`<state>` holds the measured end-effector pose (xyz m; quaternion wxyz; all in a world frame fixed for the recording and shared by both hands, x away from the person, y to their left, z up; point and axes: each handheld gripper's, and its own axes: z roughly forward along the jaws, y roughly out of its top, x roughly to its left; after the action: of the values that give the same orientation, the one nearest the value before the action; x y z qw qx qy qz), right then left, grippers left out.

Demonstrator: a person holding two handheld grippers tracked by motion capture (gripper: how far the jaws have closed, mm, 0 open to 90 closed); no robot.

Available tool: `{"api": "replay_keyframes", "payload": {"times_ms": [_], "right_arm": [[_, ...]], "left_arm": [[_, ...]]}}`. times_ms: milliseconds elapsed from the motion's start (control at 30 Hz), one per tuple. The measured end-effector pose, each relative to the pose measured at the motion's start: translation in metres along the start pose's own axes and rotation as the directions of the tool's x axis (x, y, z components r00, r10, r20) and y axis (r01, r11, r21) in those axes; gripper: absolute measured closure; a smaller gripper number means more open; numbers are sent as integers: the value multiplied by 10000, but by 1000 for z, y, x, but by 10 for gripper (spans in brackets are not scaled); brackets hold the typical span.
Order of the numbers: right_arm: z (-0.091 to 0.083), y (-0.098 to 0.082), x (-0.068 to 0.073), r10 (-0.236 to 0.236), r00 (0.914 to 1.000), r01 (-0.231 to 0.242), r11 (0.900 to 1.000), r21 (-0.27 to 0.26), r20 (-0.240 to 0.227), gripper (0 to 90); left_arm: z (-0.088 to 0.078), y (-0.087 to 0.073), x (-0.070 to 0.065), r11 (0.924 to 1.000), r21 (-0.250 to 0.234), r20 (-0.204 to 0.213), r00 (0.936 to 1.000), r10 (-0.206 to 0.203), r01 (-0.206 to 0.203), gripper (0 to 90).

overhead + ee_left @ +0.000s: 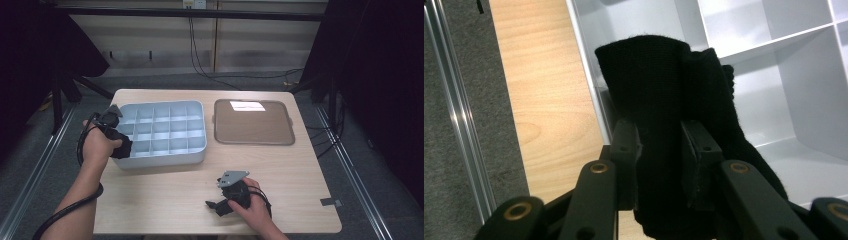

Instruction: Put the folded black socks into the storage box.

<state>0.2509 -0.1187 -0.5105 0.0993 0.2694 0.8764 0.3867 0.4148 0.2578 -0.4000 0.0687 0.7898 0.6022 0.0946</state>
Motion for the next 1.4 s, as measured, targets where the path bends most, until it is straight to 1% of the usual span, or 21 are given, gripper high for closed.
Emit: {"api": "replay_keyframes", "payload": {"times_ms": [100, 167, 233, 367, 400, 433, 467, 633, 700, 767, 800, 900, 967, 1000, 1067, 1100, 1133, 1233, 1333, 1400], "right_arm": [[0, 0, 0, 28, 10000, -28, 10000, 13, -5, 143], [0, 0, 0, -1, 10000, 1, 10000, 11, 10, 143], [0, 0, 0, 16, 10000, -16, 10000, 9, -4, 143], [0, 0, 0, 13, 10000, -13, 10000, 9, -4, 143], [0, 0, 0, -2, 10000, 2, 10000, 11, 9, 143], [0, 0, 0, 1, 10000, -1, 10000, 9, 9, 143], [0, 0, 0, 1, 10000, -1, 10000, 9, 10, 143], [0, 0, 0, 1, 10000, -1, 10000, 9, 8, 143], [0, 0, 0, -2, 10000, 2, 10000, 9, 10, 143], [0, 0, 0, -1, 10000, 1, 10000, 7, 9, 143], [0, 0, 0, -1, 10000, 1, 10000, 10, 8, 143], [0, 0, 0, -1, 10000, 1, 10000, 8, 7, 143], [0, 0, 0, 1, 10000, -1, 10000, 7, 8, 143], [0, 0, 0, 6, 10000, -6, 10000, 12, 4, 143], [0, 0, 0, -1, 10000, 1, 10000, 8, 9, 143], [0, 0, 0, 0, 10000, 0, 10000, 9, 9, 143], [0, 0, 0, 1, 10000, -1, 10000, 8, 8, 143], [0, 0, 0, -1, 10000, 1, 10000, 9, 10, 143], [0, 0, 0, 1, 10000, -1, 10000, 8, 7, 142], [0, 0, 0, -1, 10000, 1, 10000, 9, 8, 143]], "left_arm": [[-4, 1, 2, 9999, -163, -21, 10000, -5, 4, 680], [-7, 1, 3, 9996, -295, -103, 9999, 41, -44, 639], [-10, 1, 4, 9994, -354, -21, 10000, -50, 50, 617], [-16, 3, 7, 9983, -569, 43, 10000, -86, 88, 594], [-18, 4, 8, 9982, -590, 43, 10000, -53, 55, 590], [-20, 4, 7, 9980, -618, 34, 9999, -138, 140, 590], [-21, 4, 8, 9979, -618, 138, 9998, -171, 179, 593], [-28, 7, 10, 9973, -689, 322, 9992, -242, 264, 607], [-30, 8, 10, 9973, -687, 276, 9994, -227, 245, 608], [-32, 8, 10, 9973, -646, 475, 9984, -310, 340, 640], [-32, 9, 11, 9974, -643, 428, 9987, -292, 319, 647], [-32, 9, 11, 9977, -586, 520, 9981, -323, 354, 675], [-33, 9, 11, 9981, -530, 540, 9981, -296, 324, 714], [-33, 8, 11, 9982, -480, 631, 9975, -320, 351, 742], [-33, 8, 11, 9984, -457, 656, 9974, -312, 342, 764], [-33, 8, 11, 9985, -402, 714, 9969, -337, 366, 795], [-32, 8, 12, 9984, -384, 879, 9954, -388, 423, 821], [-32, 8, 12, 9982, -428, 888, 9953, -382, 421, 849], [-33, 8, 12, 9980, -493, 871, 9956, -345, 389, 896], [-34, 8, 13, 9978, -483, 956, 9946, -399, 447, 900]]}}
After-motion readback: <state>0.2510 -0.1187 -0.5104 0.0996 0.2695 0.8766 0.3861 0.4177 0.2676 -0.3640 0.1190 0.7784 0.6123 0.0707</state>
